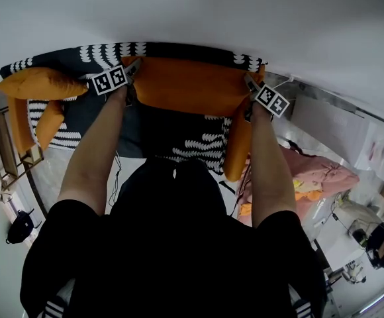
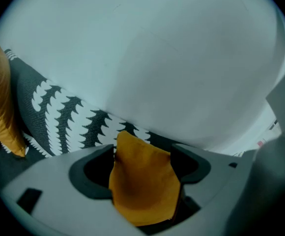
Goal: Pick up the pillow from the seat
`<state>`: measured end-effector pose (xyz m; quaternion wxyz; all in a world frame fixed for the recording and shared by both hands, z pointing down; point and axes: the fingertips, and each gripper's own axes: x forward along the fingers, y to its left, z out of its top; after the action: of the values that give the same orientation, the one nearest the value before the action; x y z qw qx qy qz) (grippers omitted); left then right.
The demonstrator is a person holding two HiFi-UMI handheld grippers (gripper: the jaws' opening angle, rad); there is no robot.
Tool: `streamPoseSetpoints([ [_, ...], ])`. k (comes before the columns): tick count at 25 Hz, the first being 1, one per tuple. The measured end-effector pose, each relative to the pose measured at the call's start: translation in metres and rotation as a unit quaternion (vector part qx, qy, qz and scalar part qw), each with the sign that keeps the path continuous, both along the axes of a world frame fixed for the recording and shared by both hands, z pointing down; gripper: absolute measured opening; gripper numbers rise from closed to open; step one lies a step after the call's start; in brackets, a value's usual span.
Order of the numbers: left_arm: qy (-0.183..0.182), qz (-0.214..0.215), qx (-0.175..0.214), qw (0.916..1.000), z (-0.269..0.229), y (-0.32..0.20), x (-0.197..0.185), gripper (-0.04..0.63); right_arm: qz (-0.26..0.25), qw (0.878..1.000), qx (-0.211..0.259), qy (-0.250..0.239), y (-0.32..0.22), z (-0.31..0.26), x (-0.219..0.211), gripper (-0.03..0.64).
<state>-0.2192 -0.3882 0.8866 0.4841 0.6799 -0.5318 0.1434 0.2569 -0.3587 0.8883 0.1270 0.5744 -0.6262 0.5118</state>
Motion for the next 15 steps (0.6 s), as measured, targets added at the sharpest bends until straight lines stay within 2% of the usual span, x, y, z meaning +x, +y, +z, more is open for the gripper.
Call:
streamPoseSetpoints([
  [8, -0.02, 0.019, -0.003, 0.9996, 0.009, -0.004, 0.004, 0.341, -0.015, 1.0, -0.01, -0.008, -0.01, 0.012, -0.006, 0.396],
  [15, -0.027, 0.018, -0.003, 0.9995, 0.01, -0.003, 0.005, 0.287, -0.032, 0.999, -0.008, -0.003, -0.011, 0.013, -0.012, 0.332],
])
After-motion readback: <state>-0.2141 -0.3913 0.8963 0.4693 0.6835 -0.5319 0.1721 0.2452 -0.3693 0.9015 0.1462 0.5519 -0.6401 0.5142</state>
